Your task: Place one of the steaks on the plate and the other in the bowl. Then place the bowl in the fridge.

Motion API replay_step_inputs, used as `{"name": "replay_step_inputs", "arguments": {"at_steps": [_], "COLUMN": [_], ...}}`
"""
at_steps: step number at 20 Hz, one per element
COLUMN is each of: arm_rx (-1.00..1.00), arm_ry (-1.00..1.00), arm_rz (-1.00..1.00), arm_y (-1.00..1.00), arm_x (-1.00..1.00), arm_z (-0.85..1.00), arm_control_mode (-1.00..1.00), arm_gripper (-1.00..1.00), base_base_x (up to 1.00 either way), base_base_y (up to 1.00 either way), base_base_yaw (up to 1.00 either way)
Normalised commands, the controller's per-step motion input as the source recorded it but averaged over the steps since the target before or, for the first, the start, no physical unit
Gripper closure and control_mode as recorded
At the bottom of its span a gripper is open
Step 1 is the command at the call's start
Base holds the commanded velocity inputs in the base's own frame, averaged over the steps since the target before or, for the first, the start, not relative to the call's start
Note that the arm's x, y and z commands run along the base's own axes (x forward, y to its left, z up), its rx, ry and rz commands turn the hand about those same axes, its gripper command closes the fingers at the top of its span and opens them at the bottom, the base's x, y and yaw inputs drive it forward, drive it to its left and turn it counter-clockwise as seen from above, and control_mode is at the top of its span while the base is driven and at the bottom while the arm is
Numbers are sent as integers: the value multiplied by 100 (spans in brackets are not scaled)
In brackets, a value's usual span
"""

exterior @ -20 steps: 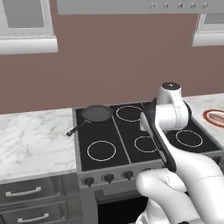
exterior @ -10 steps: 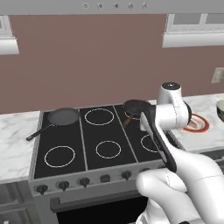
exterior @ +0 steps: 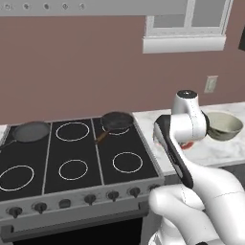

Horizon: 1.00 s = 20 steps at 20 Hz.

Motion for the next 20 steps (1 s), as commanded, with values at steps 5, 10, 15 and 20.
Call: {"name": "replay_step_inputs", "arguments": {"at_steps": [5, 10, 15, 20], "arm_rx": [0, 0, 0, 0], "arm_ry": [0, 0, 0, 0], "arm_rz": [0, 0, 0, 0], "arm_y": [0, 0, 0, 0], "arm_x": [0, 0, 0, 0], "arm_z": [0, 0, 0, 0], "arm_control_mode": [100, 100, 100, 100], "arm_gripper": [100, 100, 100, 100], "base_base_x": [0, 0, 0, 0], "base_base_y": [-76, -73, -71, -71], "base_base_yaw": [1, 1, 1, 0]}}
